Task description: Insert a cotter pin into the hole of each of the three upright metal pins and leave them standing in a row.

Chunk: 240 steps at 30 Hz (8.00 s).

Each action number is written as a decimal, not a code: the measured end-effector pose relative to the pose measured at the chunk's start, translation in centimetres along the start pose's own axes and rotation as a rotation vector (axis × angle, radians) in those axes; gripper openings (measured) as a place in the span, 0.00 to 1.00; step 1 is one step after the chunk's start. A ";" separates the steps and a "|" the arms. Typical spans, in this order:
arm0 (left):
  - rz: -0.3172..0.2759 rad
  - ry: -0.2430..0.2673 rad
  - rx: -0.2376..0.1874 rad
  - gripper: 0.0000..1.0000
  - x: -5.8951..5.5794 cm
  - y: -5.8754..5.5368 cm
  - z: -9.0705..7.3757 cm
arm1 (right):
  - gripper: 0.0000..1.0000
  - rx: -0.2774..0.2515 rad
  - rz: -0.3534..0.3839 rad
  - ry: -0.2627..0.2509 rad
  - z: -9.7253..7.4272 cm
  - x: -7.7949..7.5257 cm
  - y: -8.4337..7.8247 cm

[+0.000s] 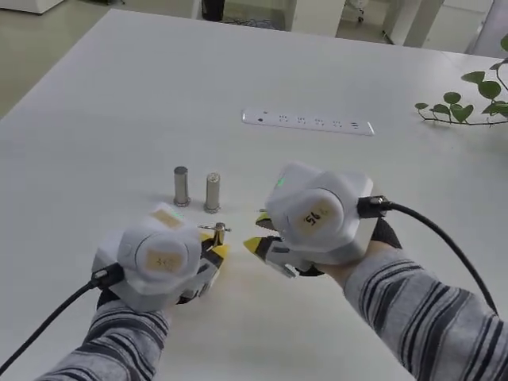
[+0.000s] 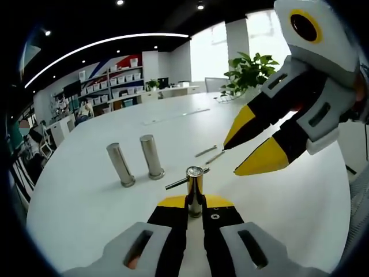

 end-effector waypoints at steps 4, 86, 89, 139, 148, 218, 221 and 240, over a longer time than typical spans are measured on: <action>-0.011 0.017 0.005 0.05 1.1 -0.2 -0.3 | 0.13 0.009 0.031 -0.009 -0.1 0.0 -0.8; -0.079 0.029 -0.029 0.74 5.5 1.0 -4.0 | 0.28 -0.139 0.348 0.025 1.2 -2.8 1.4; -0.091 0.028 -0.025 0.77 5.3 1.0 -4.1 | 0.30 -0.192 0.362 0.030 1.9 -3.5 2.3; -0.071 0.037 0.014 0.99 3.0 0.9 -7.5 | 0.12 -0.245 0.568 0.083 9.7 -3.9 4.8; -0.070 0.041 0.021 0.99 3.0 0.7 -7.3 | 0.09 -0.227 0.524 0.040 9.4 -3.8 5.0; -0.066 0.035 -0.018 0.99 2.9 2.4 -6.9 | 0.12 -0.107 0.456 -0.113 0.7 1.4 -2.5; -0.062 0.037 -0.026 0.99 2.8 2.6 -7.0 | 0.13 -0.115 0.418 -0.087 0.2 1.5 -2.7; -0.079 0.026 -0.050 0.99 2.5 3.2 -7.1 | 0.13 -0.011 0.100 0.028 -1.2 -2.7 -3.6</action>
Point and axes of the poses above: the centre of the closed fingertips' face, and the gripper's own axes: z roughly forward along the fingers, x roughly to its left, y roughly out of its top, the point moved 3 cm from there along -z, roughly backward along the fingers, and after that the axes turned 3 degrees about z, right-handed, at the moved point
